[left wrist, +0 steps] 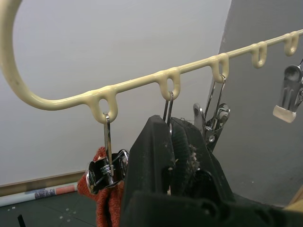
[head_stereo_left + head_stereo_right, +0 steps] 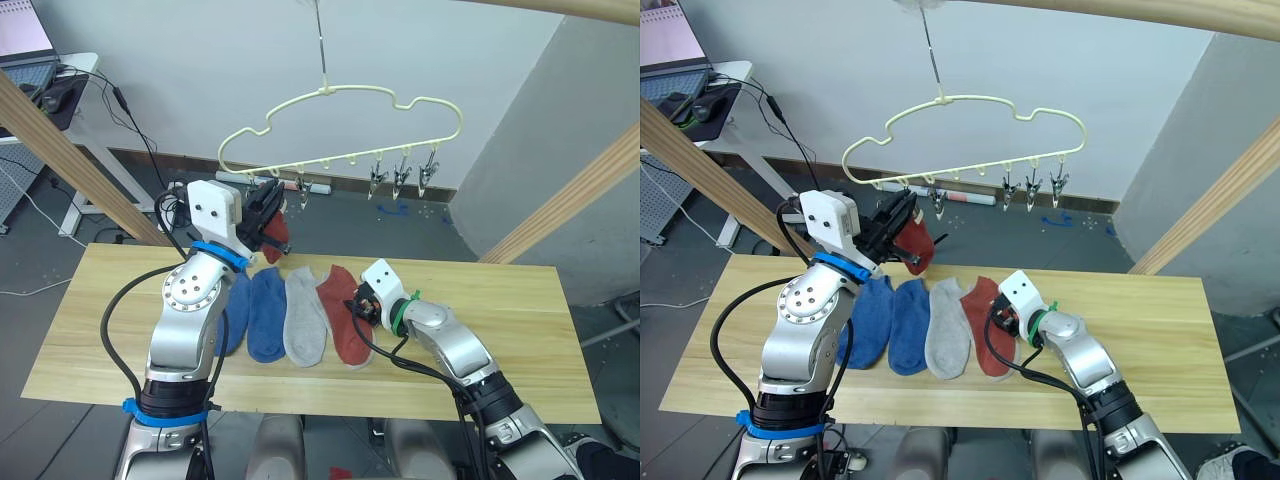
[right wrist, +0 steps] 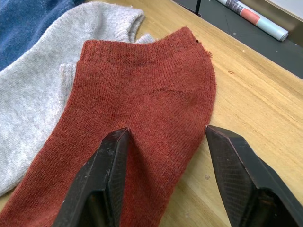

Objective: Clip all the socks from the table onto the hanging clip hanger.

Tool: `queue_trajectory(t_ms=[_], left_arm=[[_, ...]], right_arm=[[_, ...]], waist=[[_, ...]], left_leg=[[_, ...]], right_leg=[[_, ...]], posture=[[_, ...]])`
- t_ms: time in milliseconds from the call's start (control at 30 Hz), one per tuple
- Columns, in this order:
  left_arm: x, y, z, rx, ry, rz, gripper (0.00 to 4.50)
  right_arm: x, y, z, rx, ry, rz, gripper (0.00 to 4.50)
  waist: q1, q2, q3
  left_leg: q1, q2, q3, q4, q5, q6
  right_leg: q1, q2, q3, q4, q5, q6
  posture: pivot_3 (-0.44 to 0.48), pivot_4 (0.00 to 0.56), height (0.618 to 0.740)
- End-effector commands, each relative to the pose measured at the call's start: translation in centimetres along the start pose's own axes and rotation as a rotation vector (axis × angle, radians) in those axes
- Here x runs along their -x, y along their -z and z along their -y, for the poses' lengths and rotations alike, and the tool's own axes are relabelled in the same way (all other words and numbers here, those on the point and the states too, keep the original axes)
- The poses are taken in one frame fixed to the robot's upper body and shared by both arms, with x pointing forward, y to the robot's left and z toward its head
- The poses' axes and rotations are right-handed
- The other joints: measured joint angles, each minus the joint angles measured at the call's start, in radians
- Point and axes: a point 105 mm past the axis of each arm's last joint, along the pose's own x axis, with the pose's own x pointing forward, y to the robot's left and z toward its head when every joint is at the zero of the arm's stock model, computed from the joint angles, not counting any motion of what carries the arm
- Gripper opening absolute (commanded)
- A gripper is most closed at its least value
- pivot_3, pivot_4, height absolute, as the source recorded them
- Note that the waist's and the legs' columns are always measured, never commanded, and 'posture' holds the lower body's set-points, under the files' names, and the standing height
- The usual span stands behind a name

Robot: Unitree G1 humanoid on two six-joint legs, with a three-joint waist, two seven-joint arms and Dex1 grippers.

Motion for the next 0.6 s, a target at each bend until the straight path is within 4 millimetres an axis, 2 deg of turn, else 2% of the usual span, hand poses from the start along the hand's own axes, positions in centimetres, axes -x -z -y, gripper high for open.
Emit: queue_trajectory(t_ms=[33, 200, 233, 400, 600], left_arm=[[0.3, -0.2, 0.5, -0.012, 0.024, 0.006, 0.0], [0.3, -0.2, 0.6, -0.017, 0.03, 0.005, 0.0], [0.3, -0.2, 0.6, -0.017, 0.03, 0.005, 0.0], [0.4, -0.2, 0.5, -0.018, 0.028, 0.002, 0.0], [0.4, 0.0, 0.4, -0.014, 0.026, -0.001, 0.0]], right_arm=[[0.2, -0.9, -0.4, -0.013, -0.028, 0.041, 2.01], [0.3, -0.5, -0.8, -0.035, -0.044, 0.03, 0.19], [0.4, -0.5, -0.8, -0.038, -0.046, 0.03, 0.05], [1.2, -1.0, -1.3, -0.056, -0.112, 0.069, 0.05], [4.8, -3.1, -2.1, -0.023, -0.251, 0.103, 0.05]], waist=[[0.0, 0.0, 0.0], [0.0, 0.0, 0.0], [0.0, 0.0, 0.0], [0.0, 0.0, 0.0], [0.0, 0.0, 0.0]], left_leg=[[0.0, 0.0, 0.0, 0.0, 0.0, 0.0], [0.0, 0.0, 0.0, 0.0, 0.0, 0.0], [0.0, 0.0, 0.0, 0.0, 0.0, 0.0], [0.001, 0.0, 0.0, 0.0, 0.0, 0.0], [0.001, 0.0, 0.0, 0.0, 0.0, 0.0]], right_leg=[[0.0, 0.0, 0.0, 0.0, 0.0, 0.0], [0.0, 0.0, 0.0, 0.0, 0.0, 0.0], [0.0, 0.0, 0.0, 0.0, 0.0, 0.0], [0.001, 0.0, 0.0, 0.0, 0.0, 0.0], [0.001, 0.0, 0.0, 0.0, 0.0, 0.0]], posture=[[0.108, 0.305, 0.74], [0.108, 0.305, 0.74], [0.108, 0.305, 0.74], [0.108, 0.308, 0.74], [0.102, 0.313, 0.74]])
